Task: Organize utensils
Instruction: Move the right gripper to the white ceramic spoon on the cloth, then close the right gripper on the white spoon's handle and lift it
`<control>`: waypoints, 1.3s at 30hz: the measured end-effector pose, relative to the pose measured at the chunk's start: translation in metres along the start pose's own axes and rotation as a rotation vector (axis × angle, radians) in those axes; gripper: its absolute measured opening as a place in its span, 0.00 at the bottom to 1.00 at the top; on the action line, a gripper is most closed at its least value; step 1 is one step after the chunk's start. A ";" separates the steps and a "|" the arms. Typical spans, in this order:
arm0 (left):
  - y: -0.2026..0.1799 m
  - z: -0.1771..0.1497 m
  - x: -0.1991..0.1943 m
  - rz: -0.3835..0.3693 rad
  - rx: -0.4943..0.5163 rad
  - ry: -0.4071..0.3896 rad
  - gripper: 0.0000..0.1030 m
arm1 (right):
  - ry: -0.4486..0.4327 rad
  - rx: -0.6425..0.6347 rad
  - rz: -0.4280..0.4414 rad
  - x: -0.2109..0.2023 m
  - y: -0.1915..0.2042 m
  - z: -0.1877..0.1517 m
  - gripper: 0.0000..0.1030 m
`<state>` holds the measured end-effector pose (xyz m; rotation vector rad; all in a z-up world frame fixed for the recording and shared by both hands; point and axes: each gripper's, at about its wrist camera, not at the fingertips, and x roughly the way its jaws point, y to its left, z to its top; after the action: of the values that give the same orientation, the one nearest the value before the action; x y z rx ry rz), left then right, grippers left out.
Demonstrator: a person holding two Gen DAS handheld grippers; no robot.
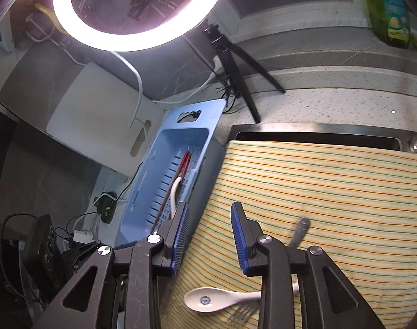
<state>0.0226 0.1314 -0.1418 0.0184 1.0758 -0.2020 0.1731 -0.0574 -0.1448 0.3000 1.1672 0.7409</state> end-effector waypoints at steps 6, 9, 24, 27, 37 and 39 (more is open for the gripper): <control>-0.035 -0.013 0.009 -0.023 0.107 0.063 0.44 | 0.041 0.022 0.009 -0.010 -0.023 -0.019 0.28; -0.046 -0.018 0.016 -0.030 0.142 0.095 0.44 | 0.079 0.024 0.001 -0.010 -0.033 -0.035 0.28; -0.062 -0.025 0.050 -0.047 0.240 0.210 0.48 | 0.199 0.257 0.062 0.018 -0.079 -0.087 0.28; -0.068 -0.025 0.055 -0.046 0.268 0.225 0.48 | 0.204 0.279 0.069 0.024 -0.081 -0.088 0.28; -0.074 -0.016 0.079 -0.050 0.278 0.244 0.48 | 0.202 0.351 0.072 0.043 -0.089 -0.087 0.28; -0.074 -0.016 0.084 -0.052 0.282 0.250 0.48 | 0.202 0.365 0.077 0.045 -0.090 -0.087 0.28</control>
<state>0.0349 0.0473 -0.2169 0.2752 1.2901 -0.4057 0.1364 -0.1071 -0.2626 0.5872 1.4908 0.6325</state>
